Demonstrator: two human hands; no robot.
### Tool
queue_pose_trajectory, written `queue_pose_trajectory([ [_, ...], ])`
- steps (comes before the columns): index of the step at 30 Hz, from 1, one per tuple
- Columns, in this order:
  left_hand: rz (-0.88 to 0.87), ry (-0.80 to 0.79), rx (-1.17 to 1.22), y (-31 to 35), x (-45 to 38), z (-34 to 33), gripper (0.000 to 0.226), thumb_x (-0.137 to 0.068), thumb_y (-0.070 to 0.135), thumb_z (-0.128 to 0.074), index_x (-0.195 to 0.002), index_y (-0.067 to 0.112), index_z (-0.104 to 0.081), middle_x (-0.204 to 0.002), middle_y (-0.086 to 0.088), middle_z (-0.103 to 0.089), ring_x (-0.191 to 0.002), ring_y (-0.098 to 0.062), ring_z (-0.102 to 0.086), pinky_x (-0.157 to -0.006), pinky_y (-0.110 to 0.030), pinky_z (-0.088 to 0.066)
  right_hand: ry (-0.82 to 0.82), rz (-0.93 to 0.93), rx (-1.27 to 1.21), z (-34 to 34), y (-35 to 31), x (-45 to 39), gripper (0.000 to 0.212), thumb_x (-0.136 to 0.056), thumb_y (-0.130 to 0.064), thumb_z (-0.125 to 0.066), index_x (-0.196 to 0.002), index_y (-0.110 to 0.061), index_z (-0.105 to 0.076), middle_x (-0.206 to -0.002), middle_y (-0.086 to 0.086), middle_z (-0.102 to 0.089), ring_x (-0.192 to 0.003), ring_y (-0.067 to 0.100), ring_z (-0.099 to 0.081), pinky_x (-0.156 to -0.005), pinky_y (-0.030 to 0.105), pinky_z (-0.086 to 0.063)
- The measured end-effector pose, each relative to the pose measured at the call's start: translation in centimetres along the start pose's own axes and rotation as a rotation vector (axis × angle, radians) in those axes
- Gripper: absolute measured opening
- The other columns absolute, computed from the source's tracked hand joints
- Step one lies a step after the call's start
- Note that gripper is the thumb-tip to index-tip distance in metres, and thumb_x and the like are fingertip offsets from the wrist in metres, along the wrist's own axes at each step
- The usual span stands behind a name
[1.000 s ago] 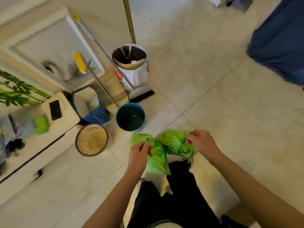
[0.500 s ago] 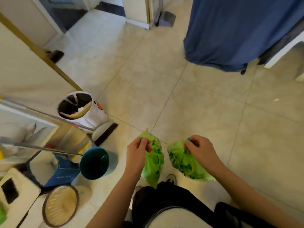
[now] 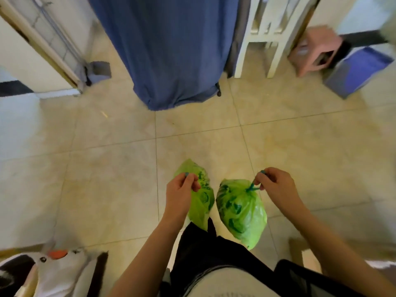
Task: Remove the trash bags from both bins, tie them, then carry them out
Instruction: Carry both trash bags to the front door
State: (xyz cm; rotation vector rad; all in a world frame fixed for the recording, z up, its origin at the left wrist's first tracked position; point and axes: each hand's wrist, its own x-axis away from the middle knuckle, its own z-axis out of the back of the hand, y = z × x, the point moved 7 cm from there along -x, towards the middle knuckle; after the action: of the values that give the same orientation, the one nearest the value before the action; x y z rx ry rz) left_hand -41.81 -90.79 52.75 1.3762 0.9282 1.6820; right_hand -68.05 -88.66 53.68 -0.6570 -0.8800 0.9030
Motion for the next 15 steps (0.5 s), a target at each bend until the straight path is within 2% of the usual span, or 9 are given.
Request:
queue_pose_trajectory([
  [3, -0.017, -0.124, -0.066, 3.2, -4.7, -4.3, 0.028, -0.096, 0.013, -0.048, -0.079, -0.001, -0.066, -0.064, -0.006, -0.06, -0.064, -0.015, -0.055, -0.081, -0.035, -0.05, 0.103, -0.05, -0.013, 3.4, -0.4, -3.5, 0.021, -0.084, -0.012, -0.057, -0.066, -0.012, -0.067, -0.062, 0.0, -0.067, -0.064, 0.025, -0.063, -0.063, 0.038, -0.048],
  [6, -0.04, -0.252, -0.138, 6.6, -9.0, -9.5, 0.03, -0.096, 0.014, -0.049, -0.073, 0.004, -0.065, -0.063, -0.005, -0.06, -0.064, -0.015, -0.055, -0.08, -0.037, -0.05, 0.18, -0.08, -0.011, 7.2, -1.1, -6.6, 0.018, -0.085, -0.013, -0.057, -0.07, -0.01, -0.067, -0.065, -0.001, -0.068, -0.072, 0.03, -0.065, -0.065, 0.039, -0.05],
  [9, -0.08, -0.397, -0.192, 9.9, -12.1, -15.4, 0.032, -0.096, 0.013, -0.048, -0.067, 0.006, -0.061, -0.063, -0.005, -0.057, -0.066, -0.016, -0.054, -0.078, -0.035, -0.049, 0.308, -0.113, -0.031, 11.9, -1.3, -9.3, 0.016, -0.085, -0.013, -0.058, -0.074, -0.006, -0.068, -0.063, -0.006, -0.067, -0.072, 0.025, -0.065, -0.059, 0.027, -0.045],
  [12, -0.13, -0.501, -0.231, 12.5, -13.9, -21.6, 0.034, -0.097, 0.011, -0.047, -0.066, 0.005, -0.057, -0.063, -0.007, -0.054, -0.063, -0.013, -0.053, -0.074, -0.03, -0.046, 0.371, -0.146, -0.082, 16.1, -0.7, -11.8, 0.016, -0.084, -0.014, -0.057, -0.073, -0.009, -0.067, -0.065, -0.007, -0.067, -0.072, 0.019, -0.067, -0.066, 0.033, -0.049],
  [15, -0.147, -0.559, -0.238, 14.5, -15.7, -27.9, 0.03, -0.097, 0.011, -0.046, -0.072, 0.003, -0.06, -0.062, -0.008, -0.053, -0.063, -0.017, -0.054, -0.076, -0.036, -0.049, 0.43, -0.166, -0.112, 20.3, 0.5, -14.6, 0.018, -0.085, -0.017, -0.057, -0.071, -0.011, -0.067, -0.065, -0.008, -0.068, -0.072, 0.019, -0.068, -0.067, 0.035, -0.051],
])
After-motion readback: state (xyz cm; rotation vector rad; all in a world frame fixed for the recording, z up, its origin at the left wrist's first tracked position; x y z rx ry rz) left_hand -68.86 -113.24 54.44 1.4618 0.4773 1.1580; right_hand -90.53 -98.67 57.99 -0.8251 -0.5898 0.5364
